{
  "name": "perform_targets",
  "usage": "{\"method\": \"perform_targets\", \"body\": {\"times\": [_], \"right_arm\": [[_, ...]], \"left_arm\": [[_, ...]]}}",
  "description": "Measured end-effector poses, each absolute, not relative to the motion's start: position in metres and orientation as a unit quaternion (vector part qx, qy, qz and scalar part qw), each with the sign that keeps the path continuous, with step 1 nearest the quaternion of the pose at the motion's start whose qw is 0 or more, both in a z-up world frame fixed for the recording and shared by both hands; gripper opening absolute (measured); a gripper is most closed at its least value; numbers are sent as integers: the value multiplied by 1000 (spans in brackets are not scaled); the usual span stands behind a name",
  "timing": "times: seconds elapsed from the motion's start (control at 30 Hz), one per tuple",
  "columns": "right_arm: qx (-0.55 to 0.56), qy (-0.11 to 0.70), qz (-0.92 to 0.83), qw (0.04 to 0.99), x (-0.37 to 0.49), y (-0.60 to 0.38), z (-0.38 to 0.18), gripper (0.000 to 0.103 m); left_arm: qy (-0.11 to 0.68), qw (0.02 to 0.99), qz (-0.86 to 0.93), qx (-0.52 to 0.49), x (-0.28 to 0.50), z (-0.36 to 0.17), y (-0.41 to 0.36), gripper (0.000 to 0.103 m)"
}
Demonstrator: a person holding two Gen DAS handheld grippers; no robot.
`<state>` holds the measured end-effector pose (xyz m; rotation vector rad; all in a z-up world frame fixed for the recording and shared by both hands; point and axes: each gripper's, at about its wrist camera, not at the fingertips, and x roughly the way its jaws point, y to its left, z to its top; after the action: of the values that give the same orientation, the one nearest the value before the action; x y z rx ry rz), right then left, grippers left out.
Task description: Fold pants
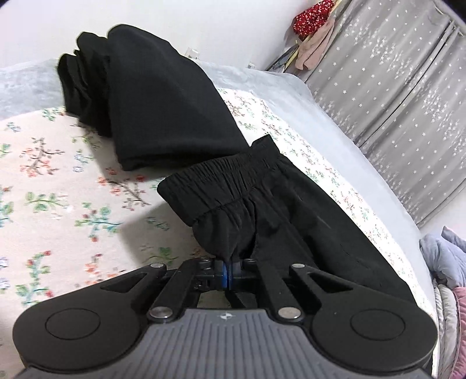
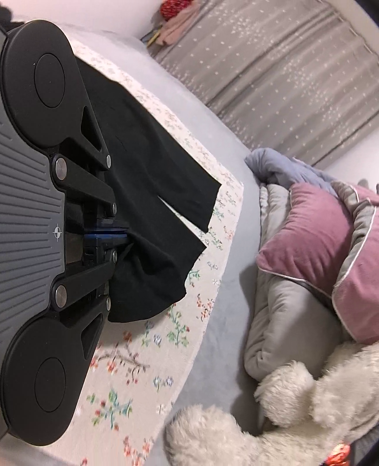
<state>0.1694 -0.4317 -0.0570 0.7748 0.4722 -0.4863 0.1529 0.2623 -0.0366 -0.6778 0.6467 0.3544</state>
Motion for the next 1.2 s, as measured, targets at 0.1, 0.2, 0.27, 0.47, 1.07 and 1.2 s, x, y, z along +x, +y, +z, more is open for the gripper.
{"method": "perform_targets", "body": {"times": [0.1, 0.2, 0.27, 0.47, 1.07, 1.2], "right_arm": [[374, 246, -227, 865, 162, -434, -62, 1], [344, 260, -227, 873, 160, -432, -60, 1], [324, 275, -227, 876, 162, -429, -61, 1], [321, 286, -217, 876, 161, -430, -67, 1], [242, 273, -275, 890, 194, -453, -42, 57], [245, 275, -249, 896, 239, -465, -39, 57]], "left_arm": [[318, 877, 174, -314, 140, -37, 263, 16], [324, 878, 177, -306, 131, -39, 261, 16], [326, 879, 181, -297, 129, -39, 261, 16], [333, 882, 195, -272, 120, -35, 255, 17], [292, 888, 243, -260, 123, -1, 271, 67], [290, 911, 197, -216, 172, 8, 249, 74]]}}
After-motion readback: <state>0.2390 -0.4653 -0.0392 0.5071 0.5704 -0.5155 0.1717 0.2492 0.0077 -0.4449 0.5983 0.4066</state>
